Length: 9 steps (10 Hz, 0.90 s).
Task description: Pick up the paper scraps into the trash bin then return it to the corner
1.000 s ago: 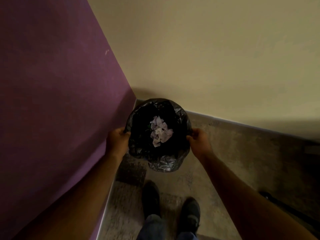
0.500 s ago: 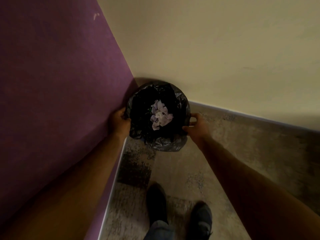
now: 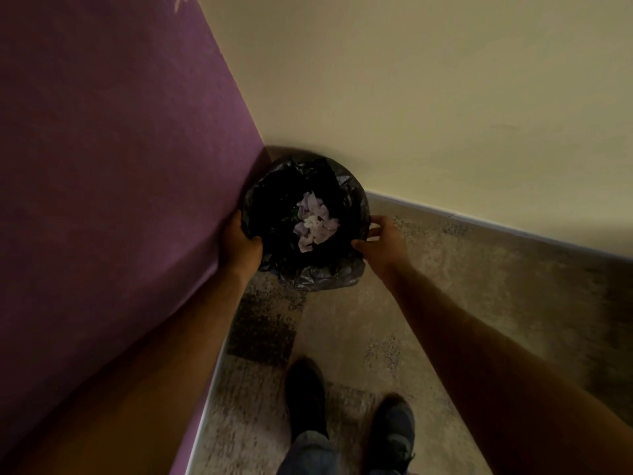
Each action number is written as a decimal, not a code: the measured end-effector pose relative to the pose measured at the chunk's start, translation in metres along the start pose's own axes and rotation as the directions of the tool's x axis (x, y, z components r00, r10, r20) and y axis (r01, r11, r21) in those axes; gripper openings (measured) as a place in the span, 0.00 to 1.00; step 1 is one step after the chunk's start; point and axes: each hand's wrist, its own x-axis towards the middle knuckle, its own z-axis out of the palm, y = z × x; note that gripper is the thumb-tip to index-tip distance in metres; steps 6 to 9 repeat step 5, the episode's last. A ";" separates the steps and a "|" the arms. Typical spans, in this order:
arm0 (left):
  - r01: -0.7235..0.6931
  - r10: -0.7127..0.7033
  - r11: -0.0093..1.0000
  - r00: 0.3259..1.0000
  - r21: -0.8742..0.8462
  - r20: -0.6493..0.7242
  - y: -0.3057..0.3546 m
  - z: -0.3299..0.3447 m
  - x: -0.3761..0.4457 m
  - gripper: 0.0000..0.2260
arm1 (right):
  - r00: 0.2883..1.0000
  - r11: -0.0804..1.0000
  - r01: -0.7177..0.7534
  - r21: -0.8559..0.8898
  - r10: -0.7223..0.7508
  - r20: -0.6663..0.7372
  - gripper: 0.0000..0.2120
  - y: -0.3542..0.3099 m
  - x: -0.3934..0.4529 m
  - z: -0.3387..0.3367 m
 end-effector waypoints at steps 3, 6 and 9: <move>-0.164 0.142 0.958 0.984 0.235 0.107 0.015 -0.039 -0.042 0.27 | 0.969 0.885 0.229 -0.405 -0.246 0.010 0.27 -0.024 -0.056 -0.019; -0.400 0.309 0.743 0.916 0.537 0.254 0.031 -0.069 -0.094 0.26 | 0.953 0.810 0.288 -0.511 -0.293 0.074 0.23 -0.038 -0.109 -0.045; -0.400 0.309 0.743 0.916 0.537 0.254 0.031 -0.069 -0.094 0.26 | 0.953 0.810 0.288 -0.511 -0.293 0.074 0.23 -0.038 -0.109 -0.045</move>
